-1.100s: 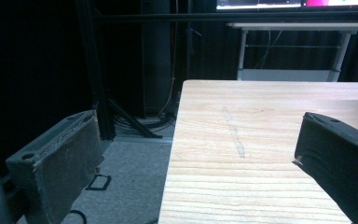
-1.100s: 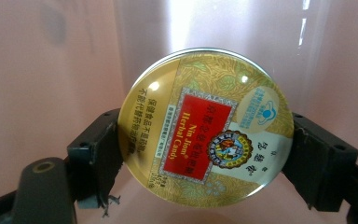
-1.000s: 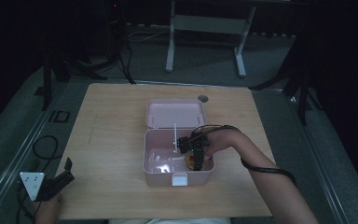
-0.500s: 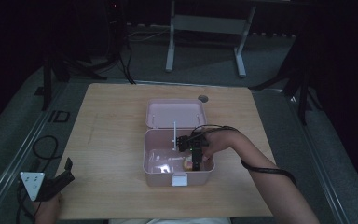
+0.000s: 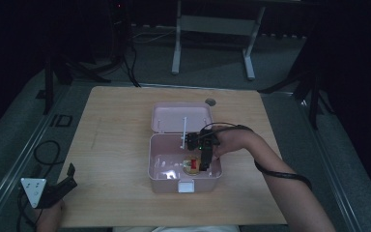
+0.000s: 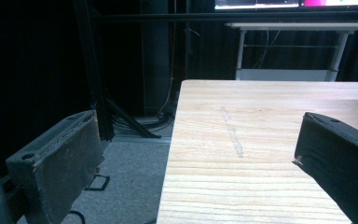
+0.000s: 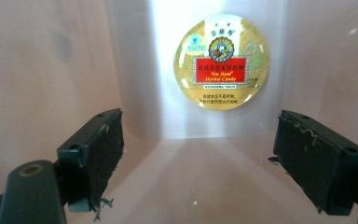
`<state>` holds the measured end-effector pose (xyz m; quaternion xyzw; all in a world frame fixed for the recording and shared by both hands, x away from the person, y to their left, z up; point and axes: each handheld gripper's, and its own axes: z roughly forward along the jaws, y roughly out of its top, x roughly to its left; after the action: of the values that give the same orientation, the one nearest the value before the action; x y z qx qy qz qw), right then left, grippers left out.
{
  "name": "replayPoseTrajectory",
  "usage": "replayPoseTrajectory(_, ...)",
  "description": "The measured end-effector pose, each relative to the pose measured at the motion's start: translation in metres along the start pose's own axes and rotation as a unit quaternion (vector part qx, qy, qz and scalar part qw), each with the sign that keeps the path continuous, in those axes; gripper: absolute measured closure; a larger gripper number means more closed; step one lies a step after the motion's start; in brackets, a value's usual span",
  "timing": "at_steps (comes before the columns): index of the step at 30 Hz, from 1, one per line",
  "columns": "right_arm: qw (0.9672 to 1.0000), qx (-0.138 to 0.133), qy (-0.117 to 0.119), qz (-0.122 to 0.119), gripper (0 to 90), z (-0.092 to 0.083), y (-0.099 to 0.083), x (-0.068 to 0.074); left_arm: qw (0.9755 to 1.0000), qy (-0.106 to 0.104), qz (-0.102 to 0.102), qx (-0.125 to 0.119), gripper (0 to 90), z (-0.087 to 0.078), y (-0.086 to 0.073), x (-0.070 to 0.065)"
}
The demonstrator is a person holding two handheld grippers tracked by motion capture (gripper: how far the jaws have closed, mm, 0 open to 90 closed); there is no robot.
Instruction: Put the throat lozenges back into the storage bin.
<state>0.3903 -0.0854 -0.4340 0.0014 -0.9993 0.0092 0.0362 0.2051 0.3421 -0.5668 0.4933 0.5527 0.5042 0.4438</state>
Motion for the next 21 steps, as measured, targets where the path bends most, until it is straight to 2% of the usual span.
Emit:
replayPoseTrajectory(1, 1.0000, 0.000, 0.000, 0.000, 12.7, 0.000, 0.000, 0.000, 1.0000, 0.000, 0.000, 0.000, 1.0, 0.000, 0.000, 0.000)
replayPoseTrajectory(3, 0.9997, -0.021, -0.011, -0.003, 12.9, -0.016, -0.007, 0.002, 1.0000, 0.000, 0.001, 0.000, 1.0, 0.000, 0.000, 0.000)
replayPoseTrajectory(5, 0.9995, -0.027, -0.013, -0.003, 12.7, -0.020, -0.009, 0.002, 1.0000, 0.000, 0.001, 0.001, 1.0, 0.000, 0.000, 0.000)
replayPoseTrajectory(7, 0.9988, -0.043, -0.025, -0.001, 12.8, -0.035, -0.017, 0.004, 1.0000, 0.001, 0.001, 0.000, 1.0, 0.000, 0.000, 0.000)
replayPoseTrajectory(9, 0.9984, -0.049, -0.030, -0.001, 12.9, -0.039, -0.020, 0.005, 1.0000, 0.001, 0.001, 0.000, 1.0, 0.000, 0.000, 0.000)
replayPoseTrajectory(12, 0.9970, -0.065, -0.040, 0.008, 12.8, -0.051, -0.031, 0.006, 1.0000, 0.001, 0.001, 0.000, 1.0, 0.000, 0.000, 0.000)
replayPoseTrajectory(15, 0.9964, -0.073, -0.044, 0.009, 12.8, -0.056, -0.037, 0.005, 1.0000, 0.001, 0.001, 0.000, 1.0, 0.000, 0.000, 0.000)
replayPoseTrajectory(17, 0.9948, -0.081, -0.058, 0.019, 12.5, -0.062, -0.051, 0.004, 1.0000, 0.001, 0.002, 0.000, 1.0, 0.000, 0.000, 0.000)
replayPoseTrajectory(21, 0.9922, -0.099, -0.070, 0.030, 12.2, -0.064, -0.066, 0.001, 1.0000, 0.001, 0.002, 0.000, 1.0, 0.000, 0.000, 0.000)
